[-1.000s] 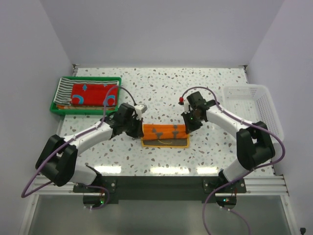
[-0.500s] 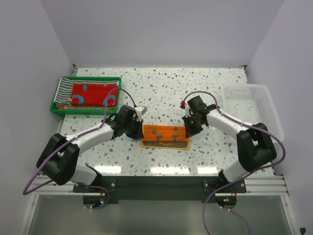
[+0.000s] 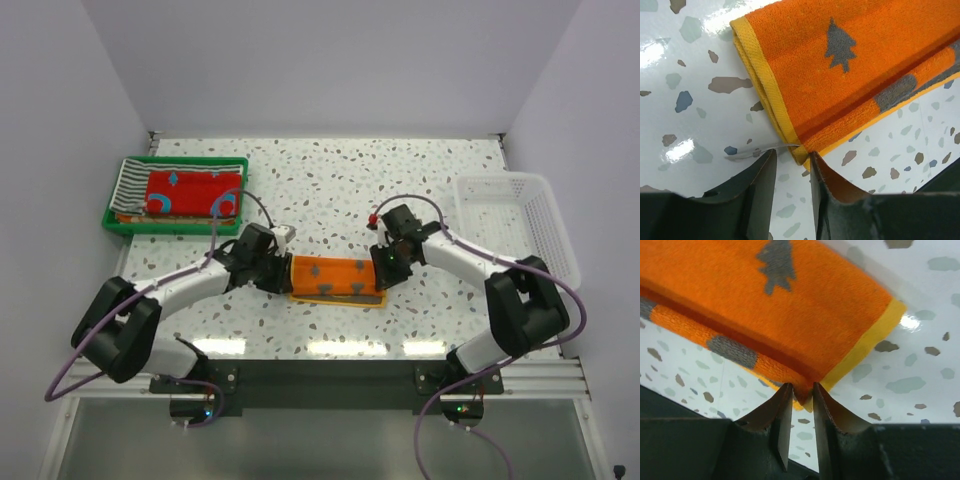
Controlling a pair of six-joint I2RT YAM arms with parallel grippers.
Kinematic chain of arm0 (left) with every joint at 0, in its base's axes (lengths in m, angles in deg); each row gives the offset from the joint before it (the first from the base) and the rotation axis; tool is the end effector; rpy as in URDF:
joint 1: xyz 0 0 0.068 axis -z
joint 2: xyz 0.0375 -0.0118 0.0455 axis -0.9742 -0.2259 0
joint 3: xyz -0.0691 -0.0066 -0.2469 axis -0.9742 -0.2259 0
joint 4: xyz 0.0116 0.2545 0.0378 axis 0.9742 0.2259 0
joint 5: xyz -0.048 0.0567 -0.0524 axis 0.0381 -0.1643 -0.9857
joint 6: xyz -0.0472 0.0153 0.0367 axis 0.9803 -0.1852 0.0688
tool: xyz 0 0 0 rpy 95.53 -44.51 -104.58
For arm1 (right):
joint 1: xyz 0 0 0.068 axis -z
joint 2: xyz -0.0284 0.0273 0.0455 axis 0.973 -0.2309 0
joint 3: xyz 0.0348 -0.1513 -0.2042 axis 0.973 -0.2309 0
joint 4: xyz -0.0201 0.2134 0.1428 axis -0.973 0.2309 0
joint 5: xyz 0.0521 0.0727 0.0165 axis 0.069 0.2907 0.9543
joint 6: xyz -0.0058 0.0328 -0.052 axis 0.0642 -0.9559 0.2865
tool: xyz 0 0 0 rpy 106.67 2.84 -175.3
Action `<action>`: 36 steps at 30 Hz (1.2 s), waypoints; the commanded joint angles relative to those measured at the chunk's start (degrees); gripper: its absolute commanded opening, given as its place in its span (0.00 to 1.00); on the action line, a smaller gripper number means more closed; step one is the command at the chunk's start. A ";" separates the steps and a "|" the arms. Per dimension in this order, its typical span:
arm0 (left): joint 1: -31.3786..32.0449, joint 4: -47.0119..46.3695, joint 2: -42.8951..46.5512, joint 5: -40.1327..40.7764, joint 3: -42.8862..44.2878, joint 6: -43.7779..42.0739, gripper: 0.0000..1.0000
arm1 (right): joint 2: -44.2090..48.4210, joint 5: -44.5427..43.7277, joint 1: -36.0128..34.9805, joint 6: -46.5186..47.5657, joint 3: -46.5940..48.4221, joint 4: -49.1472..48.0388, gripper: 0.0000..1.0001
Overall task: Fold and stack the towels
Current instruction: Fold the towel
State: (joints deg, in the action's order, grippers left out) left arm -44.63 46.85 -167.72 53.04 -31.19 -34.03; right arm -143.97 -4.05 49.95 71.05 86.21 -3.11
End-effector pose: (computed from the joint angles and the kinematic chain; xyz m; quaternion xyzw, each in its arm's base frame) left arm 0.2166 -0.1494 0.1424 0.1328 0.9416 -0.2247 0.2126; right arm 0.2442 0.1341 0.1512 -0.1515 0.9703 0.1510 0.1125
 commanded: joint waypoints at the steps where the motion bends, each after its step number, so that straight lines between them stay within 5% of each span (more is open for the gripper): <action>1: 0.20 -1.47 4.61 0.16 -0.84 2.64 0.39 | 4.83 2.62 -2.56 -1.91 -1.01 0.26 0.28; 9: 0.47 0.64 17.00 3.15 -5.23 9.23 0.64 | 12.84 8.06 -4.59 -5.08 -7.51 1.40 0.37; 15: 1.17 -1.03 18.60 2.54 -1.21 14.77 0.65 | 17.49 4.92 -4.68 -9.73 -7.17 -2.79 0.36; 22: 6.79 -4.80 8.69 5.08 5.57 15.30 0.52 | 18.38 -0.98 -4.68 -17.73 -8.65 -13.79 0.36; 36: 7.32 -15.69 -3.38 5.26 -7.34 19.68 0.26 | 5.73 -7.39 -2.40 -23.89 -20.35 -23.38 0.32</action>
State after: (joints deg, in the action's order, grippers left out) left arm -37.59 36.38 -169.77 57.32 -35.63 -17.16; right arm -133.56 -5.36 46.34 47.90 67.46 -25.36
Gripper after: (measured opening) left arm 0.265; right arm 0.322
